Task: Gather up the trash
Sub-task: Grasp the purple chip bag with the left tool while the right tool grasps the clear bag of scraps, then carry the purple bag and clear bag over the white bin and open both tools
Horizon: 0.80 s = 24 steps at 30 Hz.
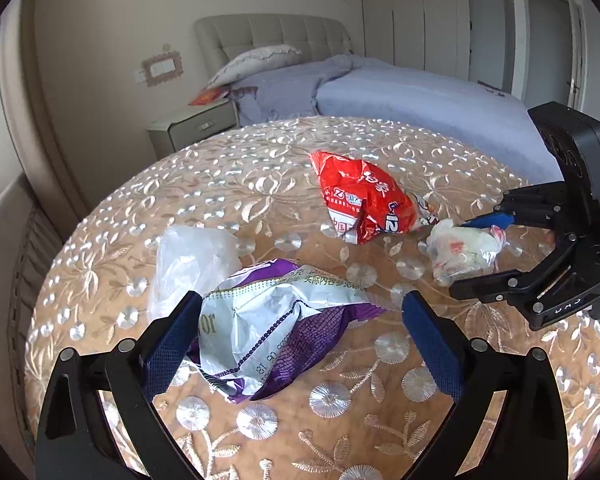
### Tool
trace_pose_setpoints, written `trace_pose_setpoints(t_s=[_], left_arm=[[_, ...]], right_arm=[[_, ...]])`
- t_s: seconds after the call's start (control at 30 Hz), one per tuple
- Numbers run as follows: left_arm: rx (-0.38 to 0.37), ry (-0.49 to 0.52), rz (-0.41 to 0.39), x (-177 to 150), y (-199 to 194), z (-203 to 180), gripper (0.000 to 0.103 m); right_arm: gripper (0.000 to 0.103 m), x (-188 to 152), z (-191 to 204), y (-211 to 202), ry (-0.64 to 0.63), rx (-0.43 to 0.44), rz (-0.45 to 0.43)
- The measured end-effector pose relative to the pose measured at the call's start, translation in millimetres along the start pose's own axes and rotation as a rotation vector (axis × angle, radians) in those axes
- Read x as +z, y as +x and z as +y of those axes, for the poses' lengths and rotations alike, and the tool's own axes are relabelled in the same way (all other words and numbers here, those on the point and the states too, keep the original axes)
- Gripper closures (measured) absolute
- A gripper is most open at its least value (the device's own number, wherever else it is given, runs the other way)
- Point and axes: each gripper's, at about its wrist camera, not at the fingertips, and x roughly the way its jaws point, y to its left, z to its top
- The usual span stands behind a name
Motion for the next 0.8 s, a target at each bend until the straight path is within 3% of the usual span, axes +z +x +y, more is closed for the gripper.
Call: trace_pose_setpoints(t_s=[0.03,0.07,0.1,0.27,0.3,0.53,0.67,0.8], left_arm=[[0.017,0.010,-0.001,0.0,0.7,-3.1,0.020],[0.026,0.020,-0.003,0.2,0.0,-6.2,0.038],[0.023,0.016,-0.007,0.6,-2.2,-7.6,0.045],[-0.036,-0.008,-0.008,-1.6,-15.6,-18.1,0.056],[-0.036,-0.005,-0.013,-3.0,-19.3,-22.2,0.070],[-0.029,0.009,-0.029,-15.4,-38.9,-57.7,0.072],[-0.081,-0.024,-0.076,-16.1,-61.3,-75.6,0.072],[-0.107,0.007,-0.116,-16.2,-81.6,-108.3,0.072]], right_arm=[[0.049,-0.6,-0.2,-0.5,0.001,-0.001,-0.008],[0.050,-1.1,0.0,-2.0,0.001,0.002,-0.013],[0.051,-2.2,0.5,-3.4,0.003,0.013,-0.010],[0.052,-14.3,9.7,-25.5,-0.010,0.017,-0.042],[0.052,-17.5,11.3,-31.6,-0.011,0.020,-0.049],[0.052,-44.4,21.1,-76.5,-0.030,0.004,-0.103],[0.052,-61.9,18.9,-108.4,-0.021,-0.009,-0.138],[0.052,-85.8,14.8,-140.7,0.009,-0.026,-0.168]])
